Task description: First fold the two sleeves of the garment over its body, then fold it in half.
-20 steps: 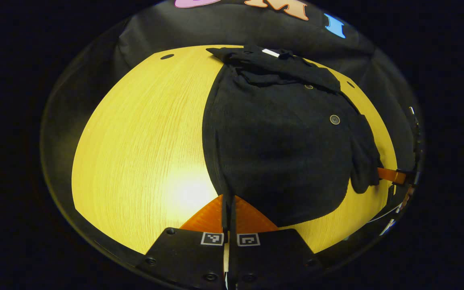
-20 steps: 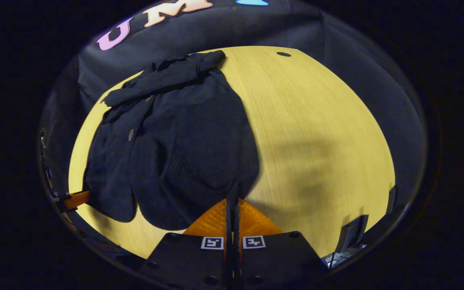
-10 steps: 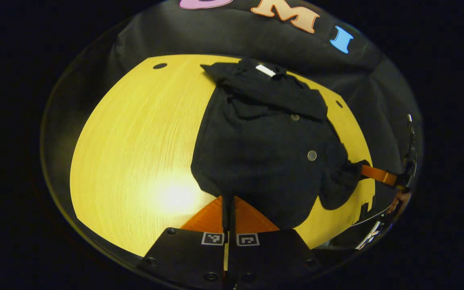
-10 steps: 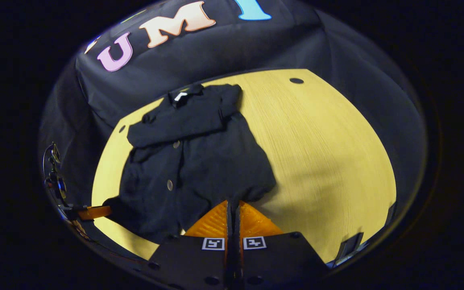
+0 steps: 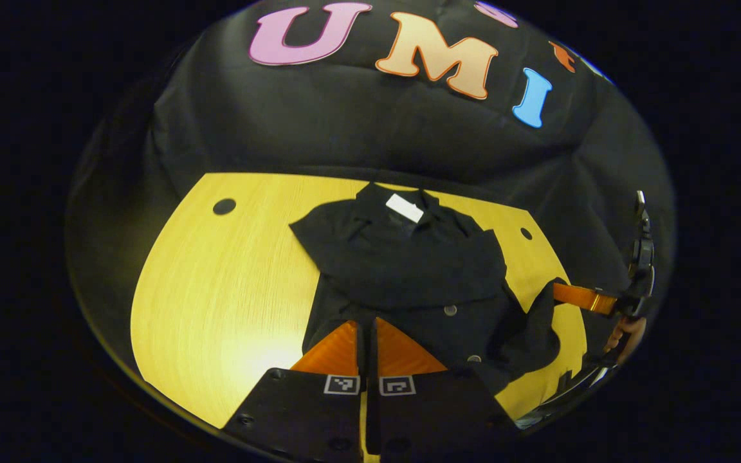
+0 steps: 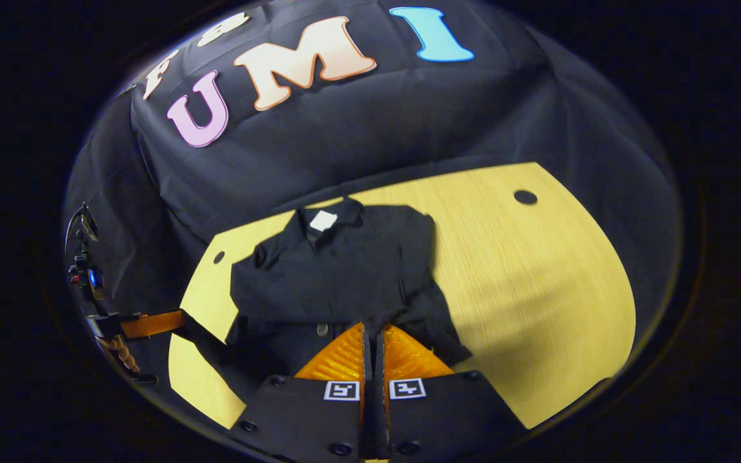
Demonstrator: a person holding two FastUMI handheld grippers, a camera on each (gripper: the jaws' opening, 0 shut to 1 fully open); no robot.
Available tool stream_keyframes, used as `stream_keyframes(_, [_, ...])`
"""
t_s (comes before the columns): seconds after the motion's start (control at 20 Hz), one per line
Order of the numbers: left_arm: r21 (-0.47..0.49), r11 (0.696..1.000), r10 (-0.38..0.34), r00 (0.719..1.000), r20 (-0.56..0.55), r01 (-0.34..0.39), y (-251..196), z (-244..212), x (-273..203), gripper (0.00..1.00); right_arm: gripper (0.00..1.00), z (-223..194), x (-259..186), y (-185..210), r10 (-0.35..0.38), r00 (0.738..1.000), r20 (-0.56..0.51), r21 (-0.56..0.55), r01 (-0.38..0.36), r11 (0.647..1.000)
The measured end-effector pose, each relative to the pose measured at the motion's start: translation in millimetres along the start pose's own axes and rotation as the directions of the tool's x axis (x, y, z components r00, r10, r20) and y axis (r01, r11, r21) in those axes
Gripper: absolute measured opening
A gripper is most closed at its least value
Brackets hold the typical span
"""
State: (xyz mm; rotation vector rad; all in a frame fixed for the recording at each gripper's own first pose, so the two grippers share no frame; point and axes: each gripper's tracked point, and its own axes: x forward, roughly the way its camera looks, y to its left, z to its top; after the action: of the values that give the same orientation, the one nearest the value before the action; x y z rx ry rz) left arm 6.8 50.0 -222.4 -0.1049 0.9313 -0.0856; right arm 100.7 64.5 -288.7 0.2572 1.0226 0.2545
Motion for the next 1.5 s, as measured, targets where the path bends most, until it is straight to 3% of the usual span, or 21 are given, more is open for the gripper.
stream_keyframes(0.3, [0.005, 1.000, -0.013, 0.981, 0.191, 0.012, 13, 113, 52, 0.00, 0.02, 102, 40, 16, 0.015, 0.993, 0.121, -0.027, -0.012, 1.000])
stream_keyframes(0.45, [0.060, 0.998, -0.012, 0.971, 0.240, -0.003, 25, 150, 75, 0.00, 0.02, 142, 64, 19, 0.012, 0.988, 0.153, -0.024, -0.009, 1.000])
stream_keyframes(0.6, [0.154, 0.987, -0.011, 0.943, 0.333, -0.043, 31, 184, 103, 0.00, 0.02, 178, 93, 13, -0.013, 0.982, 0.189, -0.052, 0.023, 0.998])
stream_keyframes(0.85, [0.176, 0.982, -0.009, 0.901, 0.433, -0.074, 45, 201, 182, 0.00, 0.02, 202, 159, -10, -0.078, 0.975, 0.209, -0.049, 0.090, 0.995])
stream_keyframes(1.05, [0.172, 0.982, -0.004, 0.888, 0.460, -0.085, 53, 209, 191, 0.00, 0.04, 205, 193, -37, -0.159, 0.962, 0.223, -0.078, 0.180, 0.981])
stream_keyframes(1.1, [0.175, 0.980, 0.006, 0.889, 0.459, -0.097, 56, 207, 196, 0.01, 0.13, 204, 198, -41, -0.170, 0.959, 0.224, -0.084, 0.193, 0.978])
stream_keyframes(1.15, [0.179, 0.980, -0.002, 0.894, 0.449, -0.087, 58, 196, 221, 0.05, 0.13, 203, 199, -43, -0.185, 0.957, 0.224, -0.092, 0.209, 0.973])
stream_keyframes(1.2, [0.178, 0.978, 0.015, 0.892, 0.452, -0.107, 63, 195, 224, 0.22, 0.22, 203, 199, -46, -0.200, 0.953, 0.226, -0.093, 0.225, 0.970])
stream_keyframes(1.25, [0.173, 0.977, 0.031, 0.891, 0.453, -0.121, 66, 196, 227, 0.39, 0.25, 205, 197, -45, -0.203, 0.951, 0.233, -0.095, 0.230, 0.969])
stream_keyframes(1.4, [0.137, 0.983, 0.053, 0.895, 0.443, -0.126, 67, 189, 217, 0.90, 1.00, 210, 181, -40, -0.208, 0.937, 0.282, -0.118, 0.249, 0.961])
stream_keyframes(1.5, [0.101, 0.988, 0.054, 0.885, 0.463, -0.113, 65, 190, 198, 0.91, 1.00, 212, 161, -30, -0.190, 0.923, 0.336, -0.129, 0.245, 0.961])
